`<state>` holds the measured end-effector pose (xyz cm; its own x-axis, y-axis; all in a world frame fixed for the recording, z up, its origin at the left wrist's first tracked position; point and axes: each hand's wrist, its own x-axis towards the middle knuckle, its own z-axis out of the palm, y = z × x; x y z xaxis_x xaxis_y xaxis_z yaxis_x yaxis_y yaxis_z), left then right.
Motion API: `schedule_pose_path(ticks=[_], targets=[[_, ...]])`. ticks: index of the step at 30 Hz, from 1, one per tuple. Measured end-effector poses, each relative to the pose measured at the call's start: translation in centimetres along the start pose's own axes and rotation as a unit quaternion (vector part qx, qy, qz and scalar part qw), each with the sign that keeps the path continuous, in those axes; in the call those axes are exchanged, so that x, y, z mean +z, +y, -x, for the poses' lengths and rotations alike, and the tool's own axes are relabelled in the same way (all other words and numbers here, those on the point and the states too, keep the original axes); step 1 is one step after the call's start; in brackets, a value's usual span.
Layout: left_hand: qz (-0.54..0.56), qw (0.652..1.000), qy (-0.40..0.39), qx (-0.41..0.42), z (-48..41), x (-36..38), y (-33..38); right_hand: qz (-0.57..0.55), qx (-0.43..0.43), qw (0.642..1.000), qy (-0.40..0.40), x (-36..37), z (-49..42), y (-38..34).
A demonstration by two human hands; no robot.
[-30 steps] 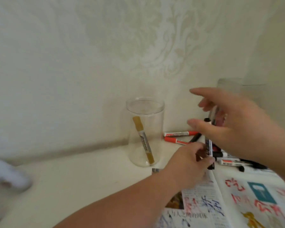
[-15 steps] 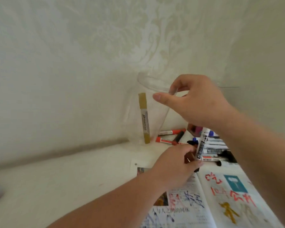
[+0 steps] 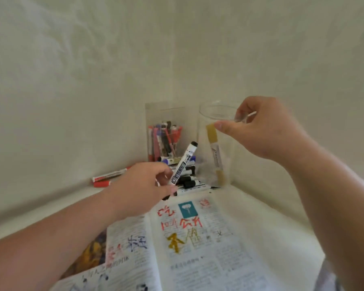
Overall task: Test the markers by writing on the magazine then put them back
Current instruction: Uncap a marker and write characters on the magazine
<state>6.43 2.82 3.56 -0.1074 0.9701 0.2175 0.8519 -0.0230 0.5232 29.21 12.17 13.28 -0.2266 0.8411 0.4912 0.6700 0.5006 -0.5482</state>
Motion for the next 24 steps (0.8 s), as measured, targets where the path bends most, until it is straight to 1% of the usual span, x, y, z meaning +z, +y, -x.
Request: schedule_pose_path(ticks=[3, 6, 12, 15, 16, 17, 19, 20, 21, 22, 23, 24], targets=[[0.032, 0.999, 0.031, -0.018, -1.4, 1.4, 1.2, 0.03, 0.043, 0.999, -0.009, -0.9, 0.7, 3.1], [0.075, 0.996, 0.05, -0.026, -2.1, 3.0, 1.9, 0.048, 0.064, 0.996, -0.027, -1.3, 1.4, 5.0], [0.071, 0.994, 0.06, -0.057, -1.5, 3.7, 1.5, 0.074, 0.066, 0.994, -0.05, -0.7, 2.7, 6.2], [0.065, 0.994, 0.074, -0.054, -0.6, 3.1, 0.1, 0.132, 0.072, 0.985, -0.08, -1.1, 3.4, 5.6], [0.073, 0.993, 0.076, -0.058, -0.1, 2.7, -0.4, 0.159, 0.057, 0.983, -0.075, -1.2, 3.8, 5.0], [0.08, 0.991, 0.081, -0.065, 0.6, 2.2, -1.0, 0.172, 0.024, 0.984, -0.044, -1.1, 4.2, 4.0], [0.076, 0.989, 0.1, -0.082, 2.2, 1.0, -2.5, 0.129, -0.094, 0.986, 0.057, -0.1, 5.5, 1.2], [0.07, 0.987, 0.109, -0.093, 3.2, 0.4, -3.4, 0.09, -0.151, 0.981, 0.082, 1.0, 6.0, -0.3], [0.067, 0.985, 0.117, -0.106, 4.1, -0.3, -4.3, 0.051, -0.183, 0.98, 0.063, 2.5, 6.2, -1.6], [0.066, 0.982, 0.128, -0.121, 5.0, -1.0, -5.4, 0.015, -0.186, 0.983, 0.002, 4.3, 6.3, -3.0], [0.062, 0.979, 0.141, -0.136, 5.8, -1.7, -6.6, -0.016, -0.168, 0.982, -0.081, 6.3, 6.3, -4.5], [0.052, 0.975, 0.154, -0.15, 6.5, -2.4, -7.9, -0.039, -0.149, 0.975, -0.163, 8.6, 6.1, -5.8]])
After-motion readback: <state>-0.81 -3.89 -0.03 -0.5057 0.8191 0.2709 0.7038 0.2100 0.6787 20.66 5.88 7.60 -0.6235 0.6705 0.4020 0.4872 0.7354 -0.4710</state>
